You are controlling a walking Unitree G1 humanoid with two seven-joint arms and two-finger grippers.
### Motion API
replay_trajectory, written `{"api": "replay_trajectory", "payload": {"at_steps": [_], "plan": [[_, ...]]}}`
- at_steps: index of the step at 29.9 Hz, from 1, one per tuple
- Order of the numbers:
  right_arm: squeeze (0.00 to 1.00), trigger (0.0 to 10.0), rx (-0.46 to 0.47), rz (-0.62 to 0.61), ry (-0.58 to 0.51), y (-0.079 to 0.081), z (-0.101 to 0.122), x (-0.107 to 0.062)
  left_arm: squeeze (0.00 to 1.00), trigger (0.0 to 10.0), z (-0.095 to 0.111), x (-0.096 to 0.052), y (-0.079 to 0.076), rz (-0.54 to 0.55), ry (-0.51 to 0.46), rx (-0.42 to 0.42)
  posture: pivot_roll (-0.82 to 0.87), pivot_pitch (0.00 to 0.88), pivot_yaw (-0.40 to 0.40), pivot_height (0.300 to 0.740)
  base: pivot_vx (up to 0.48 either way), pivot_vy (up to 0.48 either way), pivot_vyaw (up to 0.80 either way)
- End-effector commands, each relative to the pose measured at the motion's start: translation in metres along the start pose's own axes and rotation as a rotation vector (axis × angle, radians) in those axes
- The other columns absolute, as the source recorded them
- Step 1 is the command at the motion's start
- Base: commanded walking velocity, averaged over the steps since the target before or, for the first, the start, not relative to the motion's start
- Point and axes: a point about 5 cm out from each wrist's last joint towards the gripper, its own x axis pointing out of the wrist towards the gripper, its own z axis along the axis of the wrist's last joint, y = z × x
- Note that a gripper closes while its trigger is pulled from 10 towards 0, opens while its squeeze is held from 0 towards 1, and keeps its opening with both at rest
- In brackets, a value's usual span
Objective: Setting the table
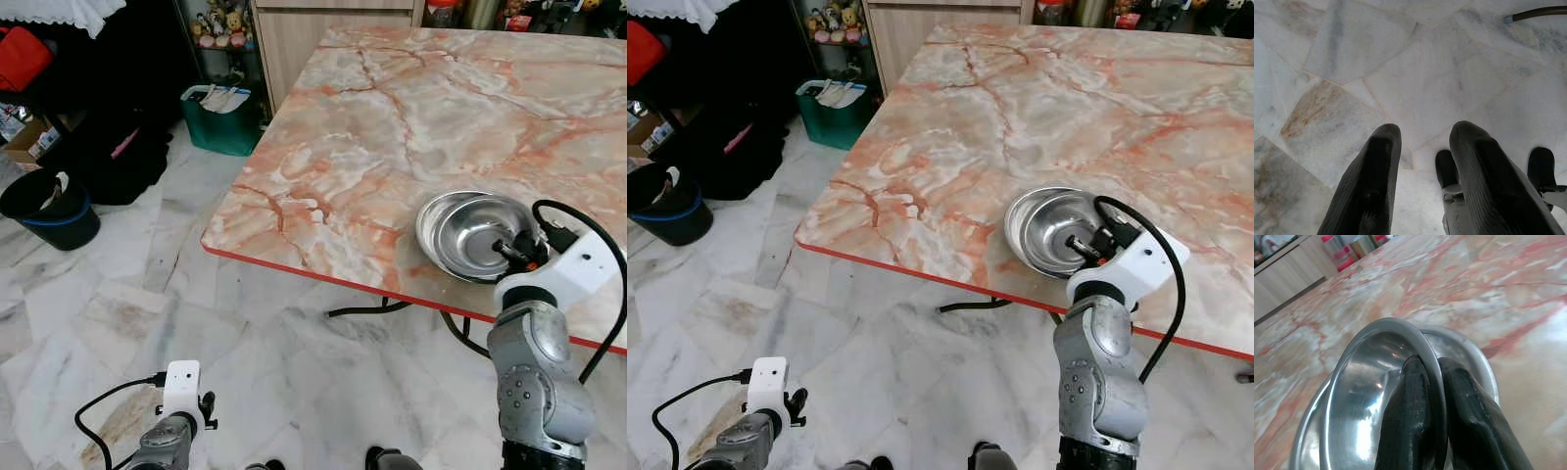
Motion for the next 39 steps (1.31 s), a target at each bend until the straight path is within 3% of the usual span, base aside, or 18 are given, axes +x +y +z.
{"api": "replay_trajectory", "payload": {"at_steps": [1,9,29,37,38,39], "plan": [[0.0,10.0,0.02,-0.006,-0.006,0.0,0.001,0.001,0.0,10.0,-0.005,-0.002,0.005,0.018,0.017,0.002,-0.15,0.17,0.098,0.74,0.0,0.0,0.0],[0.0,10.0,0.03,-0.002,-0.049,0.003,0.011,0.008,0.0,10.0,-0.005,-0.002,0.006,0.019,0.016,0.007,-0.15,0.174,0.103,0.74,0.0,0.0,0.0],[0.0,10.0,0.055,-0.014,-0.019,0.005,0.004,0.011,0.0,10.0,-0.001,0.0,-0.001,0.012,0.01,0.01,-0.15,0.184,0.108,0.74,0.0,0.0,0.0],[0.0,10.0,0.05,-0.012,-0.007,0.008,0.002,0.012,0.0,10.0,-0.001,-0.001,0.004,0.013,0.004,0.006,-0.14,0.183,0.105,0.74,0.0,0.0,0.0],[0.48,10.0,0.05,-0.013,-0.007,0.008,0.003,0.012,0.0,10.0,-0.001,-0.001,0.005,0.014,0.004,0.006,-0.14,0.183,0.105,0.74,0.0,0.0,0.0],[0.48,10.0,0.05,-0.014,-0.007,0.008,0.003,0.012,0.0,10.0,-0.001,-0.001,0.005,0.014,0.003,0.006,-0.14,0.183,0.105,0.74,0.0,0.0,0.0]]}}
